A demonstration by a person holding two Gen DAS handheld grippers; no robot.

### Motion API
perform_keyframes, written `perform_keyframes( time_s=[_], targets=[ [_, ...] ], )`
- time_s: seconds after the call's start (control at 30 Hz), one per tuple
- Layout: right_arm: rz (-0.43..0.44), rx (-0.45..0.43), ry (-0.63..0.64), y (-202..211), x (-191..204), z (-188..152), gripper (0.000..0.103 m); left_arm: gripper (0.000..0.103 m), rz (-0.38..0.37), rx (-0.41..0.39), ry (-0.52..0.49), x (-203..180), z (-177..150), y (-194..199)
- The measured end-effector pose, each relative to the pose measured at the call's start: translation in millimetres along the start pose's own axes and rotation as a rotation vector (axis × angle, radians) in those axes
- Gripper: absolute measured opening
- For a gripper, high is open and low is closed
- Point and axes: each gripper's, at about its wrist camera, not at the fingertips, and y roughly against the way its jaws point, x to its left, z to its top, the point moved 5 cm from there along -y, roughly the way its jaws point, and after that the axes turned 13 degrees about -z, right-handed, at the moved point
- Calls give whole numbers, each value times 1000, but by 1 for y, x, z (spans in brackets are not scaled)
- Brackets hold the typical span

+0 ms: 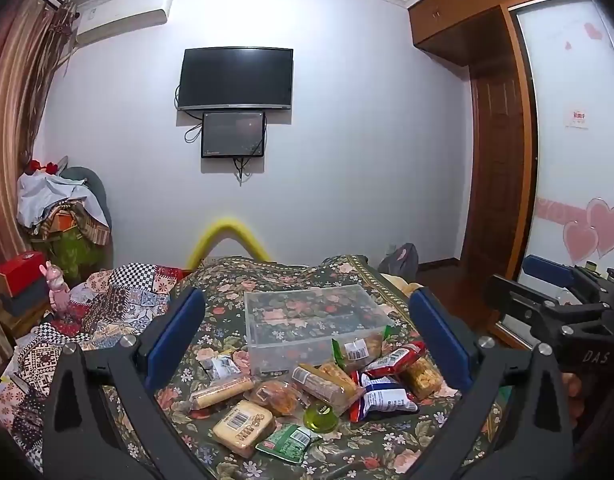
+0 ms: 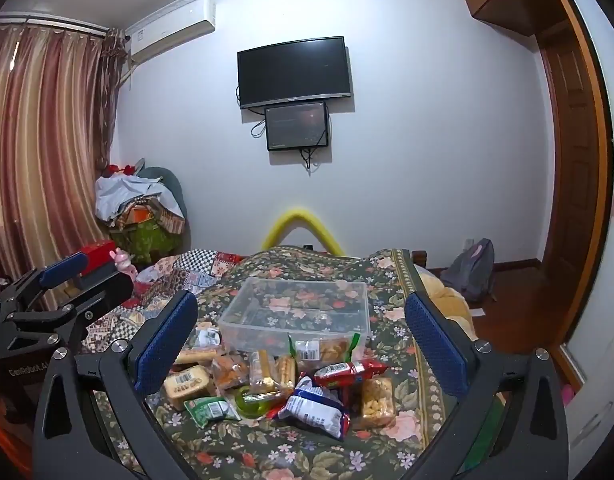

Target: Organize snacks

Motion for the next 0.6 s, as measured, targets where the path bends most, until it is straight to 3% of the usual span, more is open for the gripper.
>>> perform_keyframes(
  time_s=[0.6],
  targets=[
    [8, -5, 2, 2, 2, 0, 103, 103, -4, 4, 9, 1, 2, 1]
  ],
)
